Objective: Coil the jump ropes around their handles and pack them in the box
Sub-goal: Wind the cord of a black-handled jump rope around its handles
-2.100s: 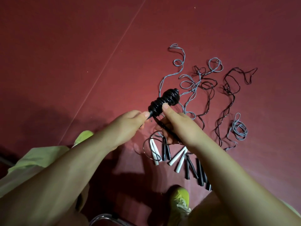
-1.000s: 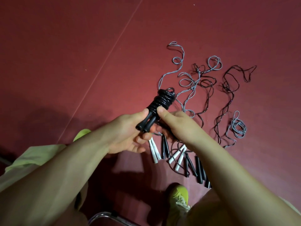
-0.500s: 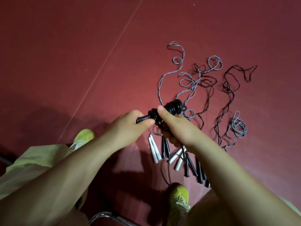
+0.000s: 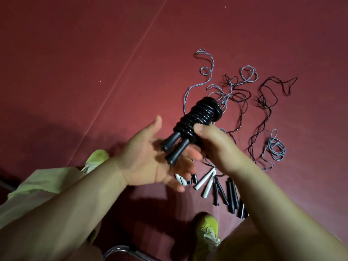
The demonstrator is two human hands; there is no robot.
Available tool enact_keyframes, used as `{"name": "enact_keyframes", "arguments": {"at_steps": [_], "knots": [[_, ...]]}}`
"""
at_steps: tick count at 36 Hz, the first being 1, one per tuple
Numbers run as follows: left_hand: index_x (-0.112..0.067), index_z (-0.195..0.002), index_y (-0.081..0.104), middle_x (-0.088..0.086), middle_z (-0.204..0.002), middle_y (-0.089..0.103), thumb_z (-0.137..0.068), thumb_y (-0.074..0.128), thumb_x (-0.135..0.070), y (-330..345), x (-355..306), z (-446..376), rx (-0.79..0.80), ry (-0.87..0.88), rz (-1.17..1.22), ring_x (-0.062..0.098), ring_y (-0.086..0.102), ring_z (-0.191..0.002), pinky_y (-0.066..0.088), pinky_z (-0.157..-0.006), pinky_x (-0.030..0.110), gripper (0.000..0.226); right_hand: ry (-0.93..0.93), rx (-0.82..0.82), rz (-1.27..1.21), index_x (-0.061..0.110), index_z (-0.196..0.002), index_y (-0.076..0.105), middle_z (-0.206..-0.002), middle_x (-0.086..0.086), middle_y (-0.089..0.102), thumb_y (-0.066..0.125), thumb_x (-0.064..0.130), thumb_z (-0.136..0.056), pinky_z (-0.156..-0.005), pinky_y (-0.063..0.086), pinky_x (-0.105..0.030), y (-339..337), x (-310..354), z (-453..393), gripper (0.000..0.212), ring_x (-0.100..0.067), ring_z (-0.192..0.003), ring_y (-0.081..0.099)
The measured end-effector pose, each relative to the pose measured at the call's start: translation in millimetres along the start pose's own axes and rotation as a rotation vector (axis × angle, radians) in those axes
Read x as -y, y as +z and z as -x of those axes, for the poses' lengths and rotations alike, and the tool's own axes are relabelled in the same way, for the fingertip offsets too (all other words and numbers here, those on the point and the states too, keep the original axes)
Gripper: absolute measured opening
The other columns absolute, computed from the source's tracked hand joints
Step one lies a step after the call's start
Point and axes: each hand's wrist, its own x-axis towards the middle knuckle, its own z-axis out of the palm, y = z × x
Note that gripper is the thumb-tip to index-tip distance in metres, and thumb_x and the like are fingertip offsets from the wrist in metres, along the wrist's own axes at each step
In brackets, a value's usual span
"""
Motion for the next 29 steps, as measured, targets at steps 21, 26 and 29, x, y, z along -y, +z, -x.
{"name": "enact_keyframes", "arguments": {"at_steps": [21,26,29], "knots": [[-0.017,-0.082,0.052,-0.005,-0.060,0.041,-0.077,0.035,-0.063,12,-4,-4,-0.434,-0.105,-0.379,0.010,0.027,-0.053,0.035,-0.054,0.023,0.049,0.267,-0.114,0.262,0.009,-0.068,0.060,-0.049,-0.002,0.048,0.055,0.068,-0.079,-0.053,0.037,-0.027,-11,9,4,0.060,-0.013,-0.041,0.042],[-0.017,-0.080,0.053,-0.005,-0.058,0.042,-0.081,0.036,-0.061,13,-3,-7,-0.556,-0.095,-0.447,0.011,0.026,-0.054,0.032,-0.055,0.024,0.048,0.329,-0.180,0.357,0.008,-0.061,0.057,-0.046,-0.009,0.047,0.048,0.073,-0.064,-0.046,0.036,-0.020,-9,8,4,0.066,-0.017,-0.041,0.044],[-0.017,-0.079,0.054,-0.005,-0.059,0.041,-0.092,0.033,-0.057,10,-2,-10,-0.630,-0.093,-0.474,0.010,0.027,-0.053,0.032,-0.055,0.023,0.047,0.361,-0.238,0.384,0.009,-0.053,0.054,-0.040,-0.004,0.048,0.049,0.073,-0.071,-0.053,0.039,-0.024,-9,4,3,0.066,-0.015,-0.039,0.046]]}}
